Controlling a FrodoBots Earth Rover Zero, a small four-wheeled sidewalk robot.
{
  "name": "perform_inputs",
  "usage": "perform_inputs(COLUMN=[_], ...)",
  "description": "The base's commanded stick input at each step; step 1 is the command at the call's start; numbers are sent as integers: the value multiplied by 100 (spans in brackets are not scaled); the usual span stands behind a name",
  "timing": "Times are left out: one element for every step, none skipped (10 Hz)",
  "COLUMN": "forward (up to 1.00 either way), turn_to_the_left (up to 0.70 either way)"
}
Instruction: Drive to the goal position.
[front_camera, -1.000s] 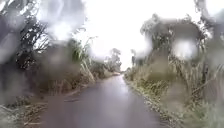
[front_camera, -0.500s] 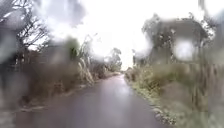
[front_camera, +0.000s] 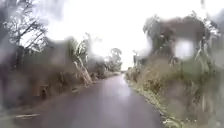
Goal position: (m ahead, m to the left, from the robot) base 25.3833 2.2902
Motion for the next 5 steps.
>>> perform_inputs(forward=[85,85,85,85,85], turn_to_the_left=[0,0,0,0,0])
